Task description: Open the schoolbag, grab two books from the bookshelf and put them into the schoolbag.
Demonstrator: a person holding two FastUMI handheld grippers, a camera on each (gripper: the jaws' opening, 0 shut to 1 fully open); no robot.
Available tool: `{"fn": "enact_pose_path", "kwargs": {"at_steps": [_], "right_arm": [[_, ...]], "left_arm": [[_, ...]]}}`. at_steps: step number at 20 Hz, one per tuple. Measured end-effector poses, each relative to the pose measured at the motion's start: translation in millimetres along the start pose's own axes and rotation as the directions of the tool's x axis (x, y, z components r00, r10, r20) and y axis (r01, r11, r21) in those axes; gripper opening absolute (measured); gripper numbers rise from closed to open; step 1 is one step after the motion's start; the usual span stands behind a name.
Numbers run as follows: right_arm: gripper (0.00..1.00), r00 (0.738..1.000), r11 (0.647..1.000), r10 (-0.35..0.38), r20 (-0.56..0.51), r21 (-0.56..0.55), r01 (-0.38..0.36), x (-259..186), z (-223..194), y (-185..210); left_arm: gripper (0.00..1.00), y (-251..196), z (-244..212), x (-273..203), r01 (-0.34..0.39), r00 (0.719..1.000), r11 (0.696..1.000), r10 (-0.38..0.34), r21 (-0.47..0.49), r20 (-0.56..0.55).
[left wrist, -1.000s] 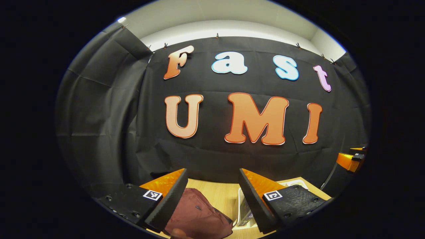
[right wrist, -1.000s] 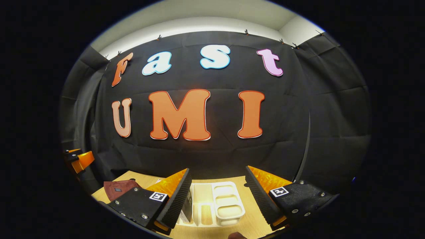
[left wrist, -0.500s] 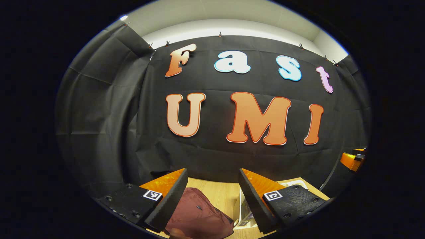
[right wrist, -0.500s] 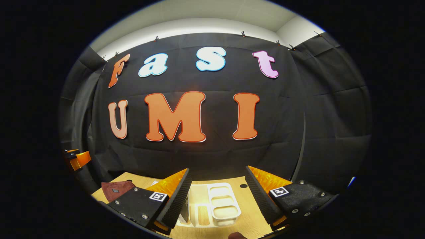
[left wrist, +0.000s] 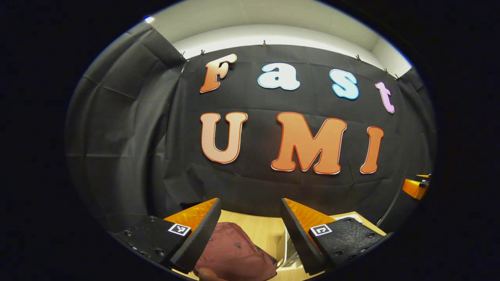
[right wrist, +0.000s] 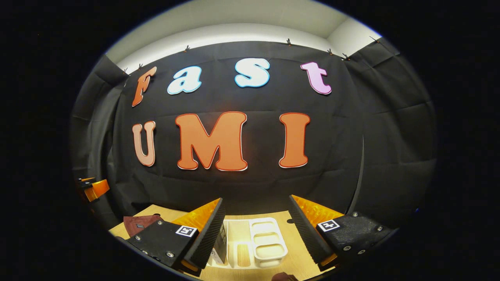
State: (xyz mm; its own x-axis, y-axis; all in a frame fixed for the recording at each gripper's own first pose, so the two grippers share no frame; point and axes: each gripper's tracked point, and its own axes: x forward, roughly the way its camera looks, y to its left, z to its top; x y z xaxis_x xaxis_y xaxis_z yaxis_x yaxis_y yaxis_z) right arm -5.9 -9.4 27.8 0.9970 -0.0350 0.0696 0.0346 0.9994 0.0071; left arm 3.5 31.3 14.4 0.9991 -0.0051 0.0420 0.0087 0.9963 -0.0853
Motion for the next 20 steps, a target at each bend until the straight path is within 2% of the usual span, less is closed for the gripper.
{"fn": "enact_pose_path", "kwargs": {"at_steps": [4,8,11,13,16,18,20], "right_arm": [[0.96,1.0,1.0,0.0,-0.022,0.012,0.0,-0.1,-7.0,1.9],[0.96,0.999,1.0,-0.015,-0.043,0.002,0.015,0.6,-14.0,0.6],[0.96,0.998,1.0,-0.009,-0.067,-0.007,0.008,-0.4,-25.5,6.4],[0.96,0.995,1.0,0.0,-0.099,-0.024,-0.002,-2.0,-37.8,11.1],[0.96,0.989,0.999,-0.006,-0.15,-0.052,-0.001,-2.4,-60.0,8.8],[0.96,0.981,0.999,-0.01,-0.196,-0.05,0.0,-3.3,-75.8,6.7],[0.96,0.973,1.0,-0.01,-0.23,-0.03,0.003,-4.1,-87.1,5.2]], "left_arm": [[0.95,9.5,-10.3,1.6,-0.002,1.0,1.0,0.001,-0.015,-0.022],[0.96,27.7,-35.7,0.8,-0.02,0.998,0.996,0.026,0.092,-0.064],[0.95,41.8,-74.4,-10.8,-0.022,0.993,0.978,0.046,0.208,-0.113],[0.95,45.0,-115.6,-22.7,0.028,0.982,0.951,0.031,0.309,-0.186],[0.96,49.0,-180.5,-38.6,0.139,0.949,0.886,0.008,0.442,-0.314],[0.96,46.3,-219.3,-46.3,0.213,0.918,0.844,-0.001,0.492,-0.397],[0.96,37.8,-262.1,-56.2,0.289,0.879,0.815,-0.019,0.502,-0.476]]}}
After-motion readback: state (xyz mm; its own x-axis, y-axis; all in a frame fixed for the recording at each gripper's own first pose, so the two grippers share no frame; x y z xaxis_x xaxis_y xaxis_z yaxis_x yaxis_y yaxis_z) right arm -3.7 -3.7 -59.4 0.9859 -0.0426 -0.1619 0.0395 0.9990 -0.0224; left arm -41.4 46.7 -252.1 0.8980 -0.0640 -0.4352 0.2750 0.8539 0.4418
